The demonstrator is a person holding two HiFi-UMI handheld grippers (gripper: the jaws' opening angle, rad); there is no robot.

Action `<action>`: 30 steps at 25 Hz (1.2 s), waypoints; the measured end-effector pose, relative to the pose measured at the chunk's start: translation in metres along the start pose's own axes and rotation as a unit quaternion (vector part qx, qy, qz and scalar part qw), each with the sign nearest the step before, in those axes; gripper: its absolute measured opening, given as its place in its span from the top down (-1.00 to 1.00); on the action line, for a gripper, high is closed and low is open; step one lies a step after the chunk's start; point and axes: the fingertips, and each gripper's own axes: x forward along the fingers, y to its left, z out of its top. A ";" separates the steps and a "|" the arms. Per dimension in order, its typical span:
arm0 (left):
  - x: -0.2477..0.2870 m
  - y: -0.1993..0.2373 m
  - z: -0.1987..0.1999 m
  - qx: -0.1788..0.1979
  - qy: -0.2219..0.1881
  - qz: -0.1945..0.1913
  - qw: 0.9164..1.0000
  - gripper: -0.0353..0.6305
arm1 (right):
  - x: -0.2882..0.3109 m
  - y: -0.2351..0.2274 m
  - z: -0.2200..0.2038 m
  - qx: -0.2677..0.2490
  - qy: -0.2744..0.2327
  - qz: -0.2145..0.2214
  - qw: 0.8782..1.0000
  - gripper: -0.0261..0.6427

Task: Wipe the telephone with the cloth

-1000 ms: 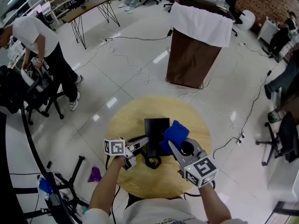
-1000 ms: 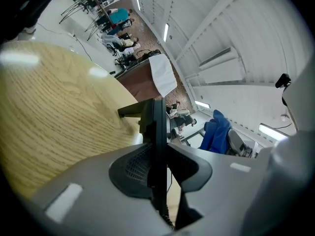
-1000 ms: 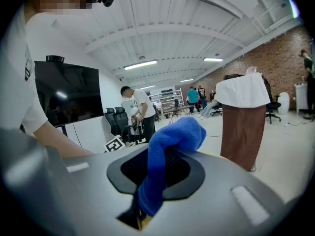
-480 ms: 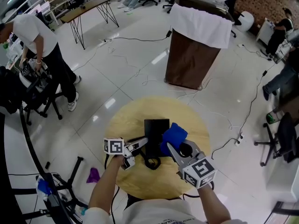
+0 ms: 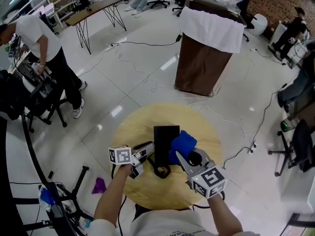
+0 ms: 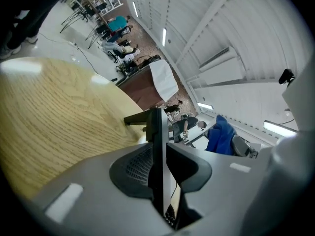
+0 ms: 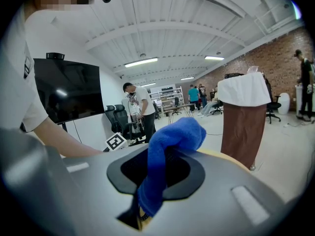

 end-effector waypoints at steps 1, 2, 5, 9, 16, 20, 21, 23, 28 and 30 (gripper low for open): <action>-0.002 -0.001 0.004 0.011 -0.008 0.007 1.000 0.67 | -0.001 0.001 0.000 -0.001 0.000 -0.001 1.000 0.74; -0.005 -0.002 0.008 0.023 -0.014 0.012 1.000 0.67 | -0.002 0.002 0.001 -0.002 0.000 -0.002 1.000 0.74; -0.007 -0.018 0.012 0.057 -0.023 0.019 0.998 0.67 | -0.005 0.008 0.003 -0.006 -0.002 -0.006 1.000 0.74; -0.012 -0.047 0.011 0.095 -0.039 0.015 0.995 0.68 | -0.014 0.020 0.003 -0.014 0.002 -0.015 1.000 0.74; -0.033 -0.128 0.010 0.184 -0.080 0.000 0.980 0.89 | -0.040 0.050 0.013 -0.039 -0.022 -0.033 0.998 0.74; -0.052 -0.173 0.000 0.224 -0.101 -0.003 0.969 0.89 | -0.056 0.068 0.016 -0.048 -0.037 -0.046 0.997 0.74; -0.057 -0.183 -0.004 0.235 -0.105 -0.001 0.966 0.89 | -0.060 0.074 0.017 -0.051 -0.039 -0.049 0.997 0.74; -0.068 -0.201 -0.011 0.255 -0.112 0.005 0.961 0.89 | -0.069 0.086 0.019 -0.056 -0.044 -0.053 0.996 0.74; -0.100 -0.238 -0.035 0.302 -0.125 0.033 0.945 0.89 | -0.092 0.119 0.018 -0.069 -0.061 -0.063 0.994 0.74; -0.110 -0.252 -0.045 0.315 -0.134 0.041 0.939 0.89 | -0.102 0.130 0.016 -0.074 -0.065 -0.065 0.993 0.74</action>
